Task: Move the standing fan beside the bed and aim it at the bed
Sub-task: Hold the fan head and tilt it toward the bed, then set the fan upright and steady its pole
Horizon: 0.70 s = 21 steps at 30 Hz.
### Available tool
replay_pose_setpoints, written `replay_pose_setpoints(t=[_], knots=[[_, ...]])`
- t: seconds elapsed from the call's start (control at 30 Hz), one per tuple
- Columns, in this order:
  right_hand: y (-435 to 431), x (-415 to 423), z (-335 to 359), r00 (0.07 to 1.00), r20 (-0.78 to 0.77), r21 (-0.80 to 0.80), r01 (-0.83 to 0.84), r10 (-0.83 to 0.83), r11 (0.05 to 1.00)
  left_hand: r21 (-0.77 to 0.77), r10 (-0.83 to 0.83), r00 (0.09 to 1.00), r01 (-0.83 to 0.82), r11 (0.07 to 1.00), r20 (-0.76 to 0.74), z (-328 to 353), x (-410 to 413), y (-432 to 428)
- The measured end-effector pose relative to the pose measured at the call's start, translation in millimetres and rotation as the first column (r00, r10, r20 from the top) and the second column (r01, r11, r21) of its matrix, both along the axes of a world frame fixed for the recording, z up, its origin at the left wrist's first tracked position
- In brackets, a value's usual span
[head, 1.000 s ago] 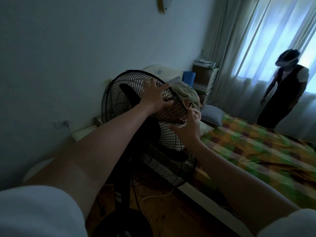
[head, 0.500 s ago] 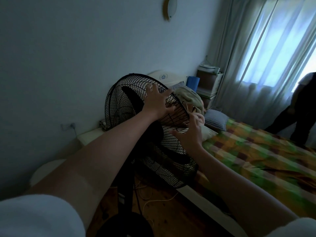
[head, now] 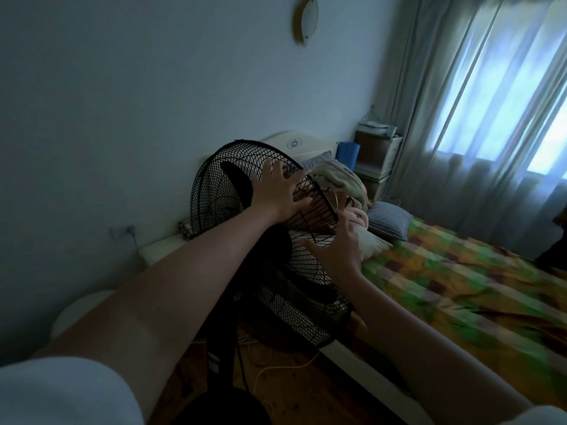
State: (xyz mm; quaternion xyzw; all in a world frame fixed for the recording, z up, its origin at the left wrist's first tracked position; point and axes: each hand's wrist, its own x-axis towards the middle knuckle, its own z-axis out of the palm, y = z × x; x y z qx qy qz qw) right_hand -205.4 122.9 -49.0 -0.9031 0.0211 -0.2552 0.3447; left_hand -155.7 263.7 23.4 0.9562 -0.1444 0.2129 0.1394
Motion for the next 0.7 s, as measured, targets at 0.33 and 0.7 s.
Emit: replay_pose_setpoints(t=[0.33, 0.7], knots=[[17.7, 1.8, 41.5, 0.969, 0.226, 0.046, -0.113, 0.1, 0.993, -0.129, -0.008, 1.0, 0.006, 0.992, -0.016, 1.0, -10.1, 28.9], [97.8, 0.9, 37.4, 0.87, 0.172, 0.083, -0.48, 0.462, 0.873, -0.268, 0.311, 0.927, -0.361, 0.893, -0.21, -22.8, -79.4, 158.2]])
